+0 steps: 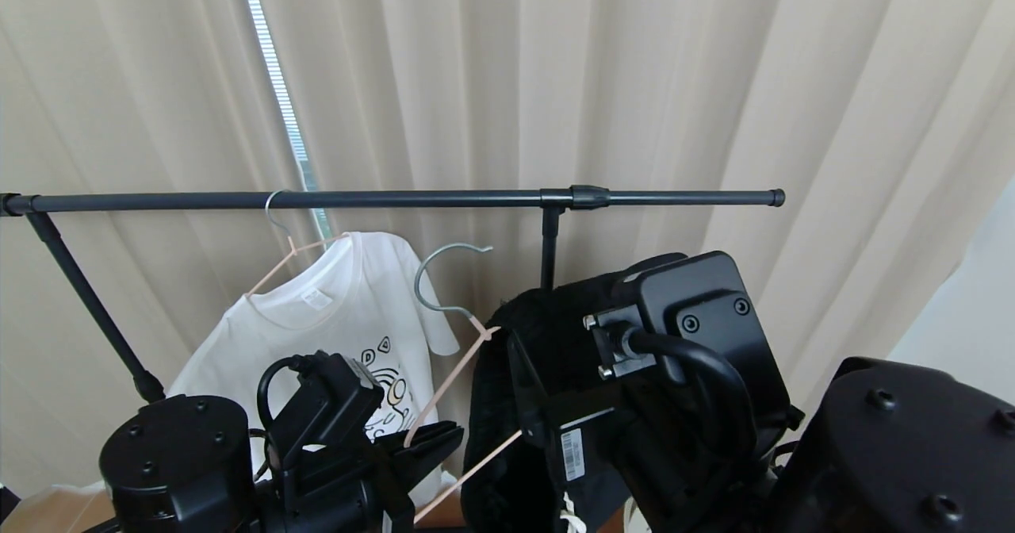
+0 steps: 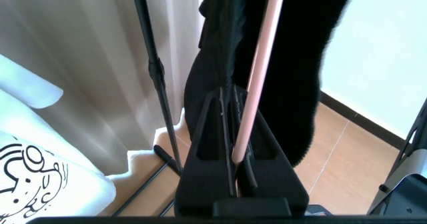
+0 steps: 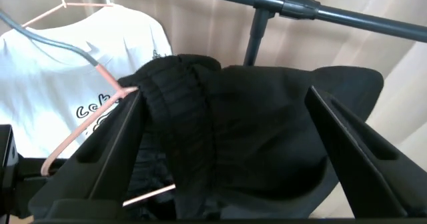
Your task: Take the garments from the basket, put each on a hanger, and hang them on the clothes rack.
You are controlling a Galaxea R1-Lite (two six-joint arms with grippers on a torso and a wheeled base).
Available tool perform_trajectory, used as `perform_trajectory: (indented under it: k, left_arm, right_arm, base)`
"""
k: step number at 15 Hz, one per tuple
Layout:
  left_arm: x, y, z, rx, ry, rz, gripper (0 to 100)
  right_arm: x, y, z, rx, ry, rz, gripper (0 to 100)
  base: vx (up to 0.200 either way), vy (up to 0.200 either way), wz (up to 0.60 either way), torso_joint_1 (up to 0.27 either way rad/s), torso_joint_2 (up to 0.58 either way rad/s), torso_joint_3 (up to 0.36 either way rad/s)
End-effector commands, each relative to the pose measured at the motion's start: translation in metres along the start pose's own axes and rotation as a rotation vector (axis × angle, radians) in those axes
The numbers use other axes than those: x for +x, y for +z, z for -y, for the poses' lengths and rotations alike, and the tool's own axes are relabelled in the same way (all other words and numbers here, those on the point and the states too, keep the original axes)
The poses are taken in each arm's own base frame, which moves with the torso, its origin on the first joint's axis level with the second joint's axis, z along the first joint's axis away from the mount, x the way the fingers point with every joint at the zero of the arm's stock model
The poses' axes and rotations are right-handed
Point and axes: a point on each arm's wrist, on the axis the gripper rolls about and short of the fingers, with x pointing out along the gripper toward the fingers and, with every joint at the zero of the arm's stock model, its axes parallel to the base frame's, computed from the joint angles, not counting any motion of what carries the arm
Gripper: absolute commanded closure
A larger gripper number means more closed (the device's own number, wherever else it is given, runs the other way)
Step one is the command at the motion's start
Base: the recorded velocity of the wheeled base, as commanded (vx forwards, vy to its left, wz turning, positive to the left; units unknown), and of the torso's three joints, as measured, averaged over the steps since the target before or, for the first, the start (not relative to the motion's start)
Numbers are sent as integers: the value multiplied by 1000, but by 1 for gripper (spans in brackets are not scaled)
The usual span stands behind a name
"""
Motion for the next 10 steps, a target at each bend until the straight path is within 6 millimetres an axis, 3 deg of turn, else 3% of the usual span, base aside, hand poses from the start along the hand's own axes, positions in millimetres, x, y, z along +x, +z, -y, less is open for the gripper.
perform_trajectory:
  k: [1,6,8,10]
  left_arm:
    - [0,1,0,1,1,9,100]
    - [-2,-1,0,1,-1,12,100]
    - [-4,-3,1,1,-8,4,100]
    - [-6,-6,1,8,-14,-11,100]
  right_arm:
    - [-4,-1,-2,-6,15,-2,0]
    - [-15,0,13,-36,127,5,0]
    - [-24,5,30,-73,195,26,0]
    - [-23,3,74,-182,275,53,0]
  base:
    - [0,0,0,0,0,0]
    - [0,0,0,0,0,0]
    - [0,0,0,0,0,0]
    - [0,0,0,0,0,0]
